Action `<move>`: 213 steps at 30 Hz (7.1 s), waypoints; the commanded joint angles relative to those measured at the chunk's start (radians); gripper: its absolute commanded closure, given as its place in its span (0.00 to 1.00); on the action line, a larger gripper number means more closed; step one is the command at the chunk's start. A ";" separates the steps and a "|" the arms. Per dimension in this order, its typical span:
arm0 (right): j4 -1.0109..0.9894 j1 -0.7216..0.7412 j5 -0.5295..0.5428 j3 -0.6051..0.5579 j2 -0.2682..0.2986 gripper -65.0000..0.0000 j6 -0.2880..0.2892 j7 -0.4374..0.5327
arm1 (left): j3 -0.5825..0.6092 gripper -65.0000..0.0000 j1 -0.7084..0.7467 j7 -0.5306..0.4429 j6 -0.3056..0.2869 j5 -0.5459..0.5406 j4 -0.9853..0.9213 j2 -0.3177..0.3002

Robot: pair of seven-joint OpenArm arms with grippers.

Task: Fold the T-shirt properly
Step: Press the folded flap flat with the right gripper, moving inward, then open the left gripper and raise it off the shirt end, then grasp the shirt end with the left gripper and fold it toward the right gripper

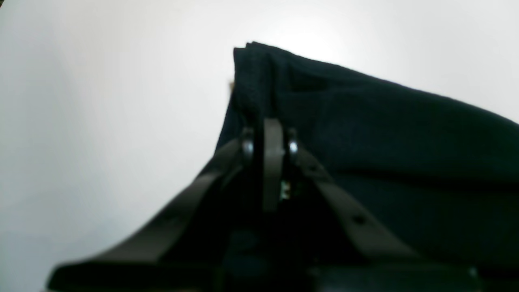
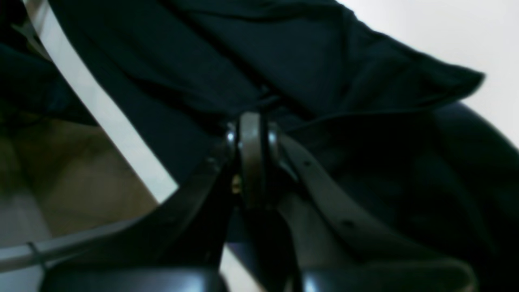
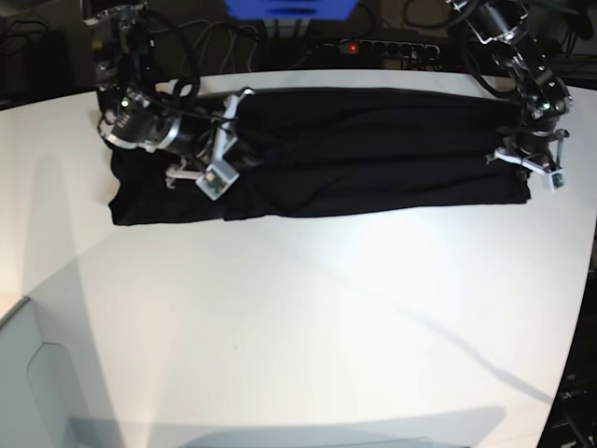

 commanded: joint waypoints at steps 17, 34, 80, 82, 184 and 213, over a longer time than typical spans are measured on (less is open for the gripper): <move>-0.258 0.152 0.009 0.138 -0.028 1.00 -0.007 0.044 | -0.005 1.00 0.023 0.017 -0.008 0.008 0.017 -0.008; -0.074 -0.009 0.012 0.069 -0.088 1.00 -0.007 0.060 | -0.005 1.00 0.021 0.015 -0.008 0.008 0.012 -0.008; -0.118 0.034 0.012 0.073 -0.170 1.00 -0.074 -0.005 | -0.005 1.00 0.023 0.015 -0.008 0.008 0.014 -0.008; -0.106 0.012 0.012 0.039 -0.178 1.00 -0.074 -0.005 | -0.005 1.00 0.023 0.014 -0.008 0.008 0.014 -0.008; 0.069 -0.020 0.012 0.016 -0.124 1.00 -0.074 -0.013 | -0.123 0.16 0.092 0.502 -0.153 -0.803 -0.299 -0.220; 0.055 0.002 0.012 0.332 -0.120 1.00 -0.073 -0.014 | -0.125 1.00 0.121 0.519 -0.167 -0.932 -0.013 -0.165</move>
